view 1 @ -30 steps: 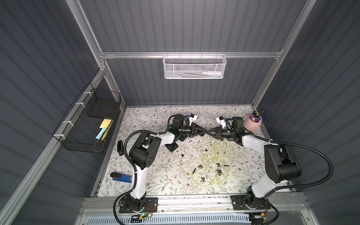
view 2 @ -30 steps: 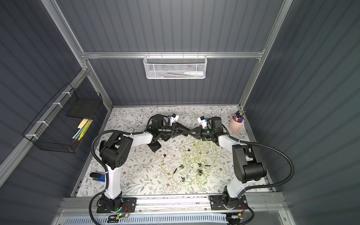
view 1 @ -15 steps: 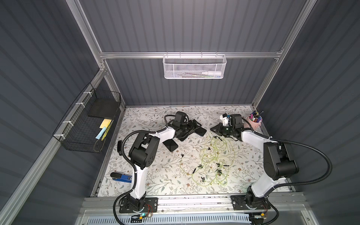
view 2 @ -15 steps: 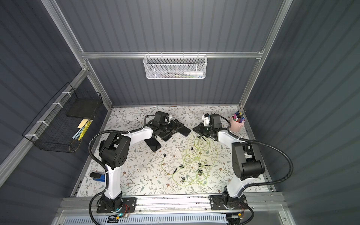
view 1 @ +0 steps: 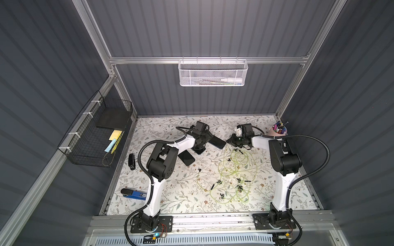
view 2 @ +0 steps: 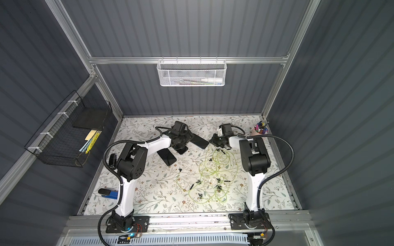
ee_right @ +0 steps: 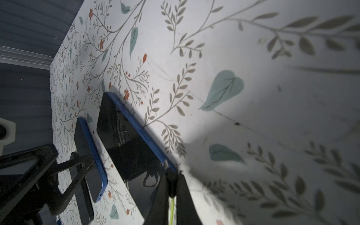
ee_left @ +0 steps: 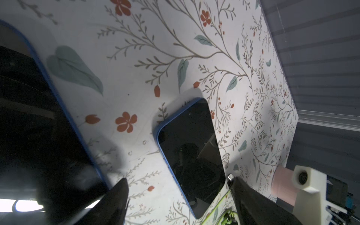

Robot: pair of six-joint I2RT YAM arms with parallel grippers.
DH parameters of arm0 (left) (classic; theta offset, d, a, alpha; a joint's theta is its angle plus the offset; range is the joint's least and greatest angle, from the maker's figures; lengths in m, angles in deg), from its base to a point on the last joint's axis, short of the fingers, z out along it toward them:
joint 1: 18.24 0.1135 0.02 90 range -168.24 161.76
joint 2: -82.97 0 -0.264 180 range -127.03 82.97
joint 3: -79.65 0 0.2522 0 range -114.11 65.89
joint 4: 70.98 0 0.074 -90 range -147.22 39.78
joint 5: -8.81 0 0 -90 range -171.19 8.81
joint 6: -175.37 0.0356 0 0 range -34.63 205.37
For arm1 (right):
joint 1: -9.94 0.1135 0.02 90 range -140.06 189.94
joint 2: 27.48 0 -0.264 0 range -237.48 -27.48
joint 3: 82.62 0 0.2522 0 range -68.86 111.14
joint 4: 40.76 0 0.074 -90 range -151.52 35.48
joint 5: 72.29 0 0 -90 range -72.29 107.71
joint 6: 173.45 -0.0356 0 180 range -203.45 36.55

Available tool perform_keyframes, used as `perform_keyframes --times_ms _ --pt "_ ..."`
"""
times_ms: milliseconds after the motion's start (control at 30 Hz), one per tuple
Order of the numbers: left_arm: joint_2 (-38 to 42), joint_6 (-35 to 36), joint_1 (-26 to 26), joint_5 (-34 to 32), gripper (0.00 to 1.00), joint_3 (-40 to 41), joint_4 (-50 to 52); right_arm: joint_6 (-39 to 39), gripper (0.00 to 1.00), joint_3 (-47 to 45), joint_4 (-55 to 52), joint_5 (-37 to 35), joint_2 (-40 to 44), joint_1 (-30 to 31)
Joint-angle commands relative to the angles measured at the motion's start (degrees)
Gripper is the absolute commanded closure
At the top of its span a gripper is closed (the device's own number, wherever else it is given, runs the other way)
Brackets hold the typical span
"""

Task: Plug wired earphones into phones
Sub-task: Pick up the phone at the center of the board.

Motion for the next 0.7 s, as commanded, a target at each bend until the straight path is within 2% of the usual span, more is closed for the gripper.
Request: perform_keyframes --times_ms 0,300,433,667 --pt "-2.3 -1.5 -0.7 -2.2 0.13 -3.4 5.3 1.4 1.00 2.1 -1.5 0.8 -2.1 0.7" --pt "-6.9 0.3 -1.7 -5.2 0.12 -10.6 12.9 2.0 1.00 -0.3 0.4 4.3 -3.7 2.8" --pt "-9.5 3.5 -2.1 -4.9 0.11 -12.6 14.4 1.1 1.00 -2.3 3.1 5.2 -3.8 4.2" --pt "-14.7 11.9 -3.3 -6.3 0.09 -20.5 23.1 0.8 1.00 -4.1 5.2 6.8 -3.9 5.3"
